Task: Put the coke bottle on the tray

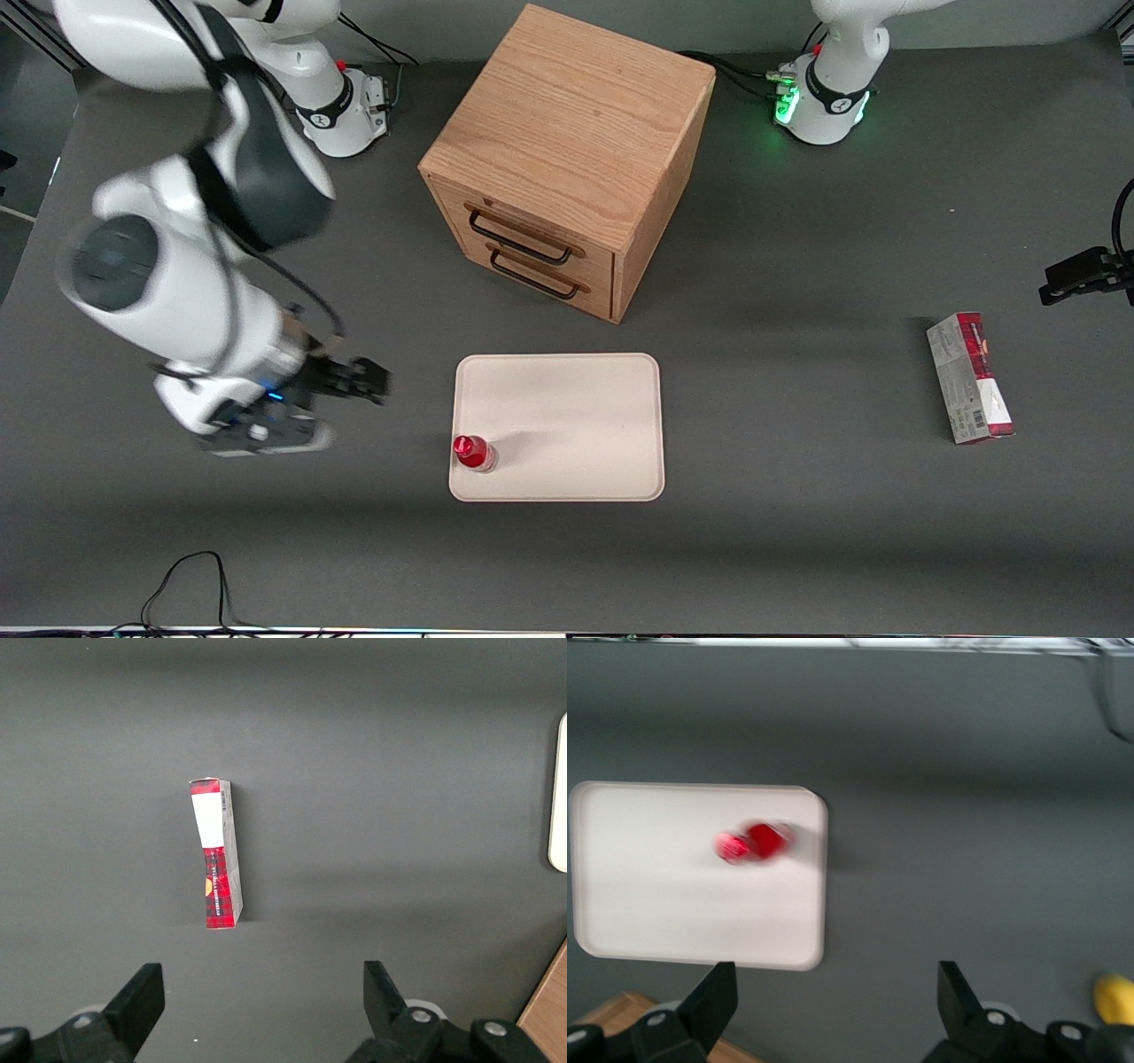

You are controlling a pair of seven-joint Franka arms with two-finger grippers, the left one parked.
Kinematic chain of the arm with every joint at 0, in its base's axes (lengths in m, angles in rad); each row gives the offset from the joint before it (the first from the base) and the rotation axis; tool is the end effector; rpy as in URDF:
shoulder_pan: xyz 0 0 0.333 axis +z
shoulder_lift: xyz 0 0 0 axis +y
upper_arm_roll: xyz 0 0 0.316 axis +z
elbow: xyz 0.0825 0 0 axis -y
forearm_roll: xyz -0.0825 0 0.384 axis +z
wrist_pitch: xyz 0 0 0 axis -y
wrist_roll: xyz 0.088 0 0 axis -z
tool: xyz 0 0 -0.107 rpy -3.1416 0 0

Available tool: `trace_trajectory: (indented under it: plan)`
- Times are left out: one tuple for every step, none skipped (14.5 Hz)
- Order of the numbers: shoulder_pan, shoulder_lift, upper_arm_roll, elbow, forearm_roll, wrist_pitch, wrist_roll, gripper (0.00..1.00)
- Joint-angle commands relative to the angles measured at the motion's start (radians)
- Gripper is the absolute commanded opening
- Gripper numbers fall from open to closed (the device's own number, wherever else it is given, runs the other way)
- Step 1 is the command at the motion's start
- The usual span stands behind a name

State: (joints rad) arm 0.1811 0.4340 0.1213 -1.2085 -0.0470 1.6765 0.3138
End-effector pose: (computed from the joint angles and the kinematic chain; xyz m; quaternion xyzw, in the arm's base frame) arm 0.6630 0.1831 0.5374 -0.9998 0.0097 -0.0170 0.0074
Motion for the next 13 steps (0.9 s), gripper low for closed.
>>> trace_trajectory:
  plan:
    - [0.001,-0.364,-0.135,-0.461,0.091,0.048,-0.065,1.00]
    - [0.001,-0.459,-0.164,-0.562,0.091,0.072,-0.082,1.00]
    - [0.001,-0.553,-0.190,-0.660,0.091,0.098,-0.111,1.00]
    - [0.001,-0.633,-0.206,-0.737,0.088,0.107,-0.145,1.00]
    - [0.001,-0.684,-0.210,-0.787,0.079,0.107,-0.151,1.00]
    - [0.001,-0.710,-0.222,-0.808,0.067,0.104,-0.154,1.00]
    - [0.001,-0.722,-0.250,-0.810,0.056,0.095,-0.165,1.00]
    - [0.001,-0.722,-0.277,-0.809,0.058,0.092,-0.206,1.00]
    - [0.000,-0.722,-0.296,-0.803,0.058,0.092,-0.247,1.00]
    - [0.000,-0.715,-0.301,-0.795,0.056,0.092,-0.258,1.00]
    - [0.000,-0.706,-0.301,-0.783,0.056,0.092,-0.254,1.00]
    - [0.000,-0.690,-0.302,-0.764,0.056,0.092,-0.249,1.00]
    - [0.000,-0.666,-0.302,-0.732,0.055,0.092,-0.249,1.00]
